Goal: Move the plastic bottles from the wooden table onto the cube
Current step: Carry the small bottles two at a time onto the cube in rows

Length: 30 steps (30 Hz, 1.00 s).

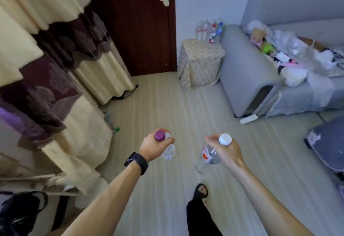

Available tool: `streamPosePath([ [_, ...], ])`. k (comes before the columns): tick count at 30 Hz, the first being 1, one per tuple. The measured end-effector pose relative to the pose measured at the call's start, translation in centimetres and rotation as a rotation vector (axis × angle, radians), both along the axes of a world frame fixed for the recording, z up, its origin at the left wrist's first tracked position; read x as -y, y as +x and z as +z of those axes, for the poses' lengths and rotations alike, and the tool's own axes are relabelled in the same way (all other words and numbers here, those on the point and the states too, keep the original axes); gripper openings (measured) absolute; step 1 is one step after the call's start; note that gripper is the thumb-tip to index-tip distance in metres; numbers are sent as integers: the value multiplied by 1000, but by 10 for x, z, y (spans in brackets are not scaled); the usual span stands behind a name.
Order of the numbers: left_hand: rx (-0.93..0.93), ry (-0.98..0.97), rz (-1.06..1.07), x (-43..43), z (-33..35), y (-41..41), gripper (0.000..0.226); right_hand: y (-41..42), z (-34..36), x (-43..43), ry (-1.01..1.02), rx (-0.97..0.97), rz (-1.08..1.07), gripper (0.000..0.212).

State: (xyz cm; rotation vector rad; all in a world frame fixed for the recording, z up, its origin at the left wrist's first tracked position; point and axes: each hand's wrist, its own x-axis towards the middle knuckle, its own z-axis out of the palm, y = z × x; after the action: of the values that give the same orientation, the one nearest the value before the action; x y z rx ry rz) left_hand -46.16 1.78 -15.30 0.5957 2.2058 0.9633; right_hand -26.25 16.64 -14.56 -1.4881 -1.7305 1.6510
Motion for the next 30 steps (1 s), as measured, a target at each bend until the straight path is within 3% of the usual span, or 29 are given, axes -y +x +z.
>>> streamPosePath([
  [2, 2, 0, -2, -48, 1, -22, 18, -24, -4, -44, 4, 9, 107, 6],
  [8, -8, 27, 1, -176, 27, -81, 19, -90, 10, -165, 82, 77, 307, 8],
  [16, 7, 65, -11, -310, 31, -176, 15, -163, 13, -323, 211, 147, 339, 59],
  [19, 2, 58, -21, -359, 20, -220, 13, -198, 16, -377, 197, 178, 216, 52],
  [23, 26, 36, -23, -428, 13, -281, 9, -245, 17, -440, -20, 99, 26, 33],
  [26, 10, 0, -65, -483, 9, -320, 9, -274, 16, -489, -72, 52, 24, 23],
  [30, 6, -42, -124, -559, 1, -365, 16, -317, 15, -550, -13, 124, 27, 26],
])
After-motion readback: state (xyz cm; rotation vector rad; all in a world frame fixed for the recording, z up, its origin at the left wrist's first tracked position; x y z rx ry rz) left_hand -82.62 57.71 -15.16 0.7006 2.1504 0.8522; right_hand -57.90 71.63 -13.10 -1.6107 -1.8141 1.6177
